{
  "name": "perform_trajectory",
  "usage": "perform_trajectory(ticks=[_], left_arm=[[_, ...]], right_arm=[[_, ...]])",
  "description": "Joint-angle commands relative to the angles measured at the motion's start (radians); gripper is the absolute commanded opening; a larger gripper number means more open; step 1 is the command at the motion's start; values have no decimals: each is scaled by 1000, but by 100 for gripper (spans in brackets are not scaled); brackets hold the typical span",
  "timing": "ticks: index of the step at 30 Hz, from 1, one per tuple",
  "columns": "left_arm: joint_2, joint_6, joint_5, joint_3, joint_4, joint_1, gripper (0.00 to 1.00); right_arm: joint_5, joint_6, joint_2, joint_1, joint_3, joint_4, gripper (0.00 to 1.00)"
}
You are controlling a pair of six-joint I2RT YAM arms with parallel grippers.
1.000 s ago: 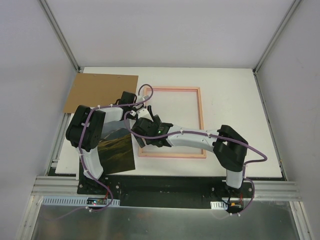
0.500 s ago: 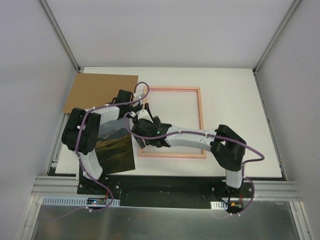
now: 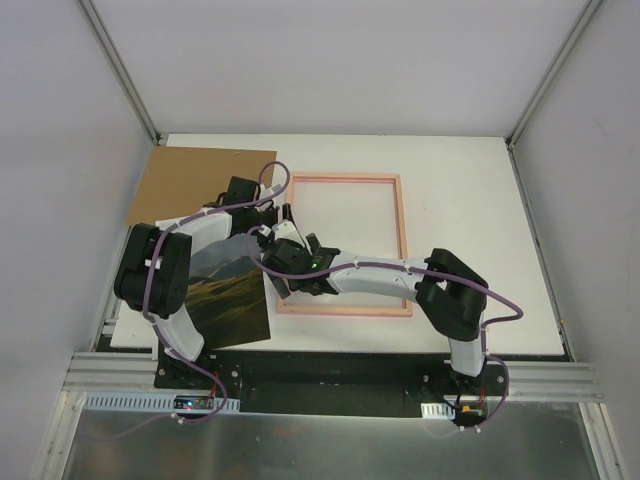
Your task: Put the photo into the frame
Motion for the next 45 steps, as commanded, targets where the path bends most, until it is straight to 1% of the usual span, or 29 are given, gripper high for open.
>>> perform_trajectory(ticks=[1, 15, 25, 28, 33, 35, 38, 40, 42, 43, 45], left_arm=[[-71, 34, -47, 4, -64, 17, 64], [-152, 36, -171, 5, -165, 64, 66], [-169, 39, -200, 9, -185, 80, 67], [-174, 39, -197, 10, -186, 81, 67], [-206, 28, -225, 9, -186, 81, 67], [-221, 19, -263, 5, -185, 81, 66], [-226, 2, -320, 1, -186, 81, 63], [-207, -18, -347, 10, -185, 80, 56], [-187, -42, -393, 19, -179, 78, 49], [-175, -58, -419, 22, -170, 78, 43], [-152, -84, -458, 33, -157, 72, 36]], right_arm=[[4, 13, 10, 2, 41, -8, 96], [-45, 19, 41, -4, 47, 19, 96], [-89, 18, 32, -10, 47, 48, 96], [-111, 24, -13, -19, 33, 56, 96], [-131, 24, -174, -73, -28, 64, 96], [-131, 29, -243, -105, -64, 62, 96], [-148, 64, -347, -179, -142, 56, 96], [-146, 87, -421, -232, -202, 55, 96], [-145, 108, -494, -300, -264, 53, 96], [-149, 117, -546, -330, -297, 53, 96], [-171, 128, -609, -399, -355, 53, 96]])
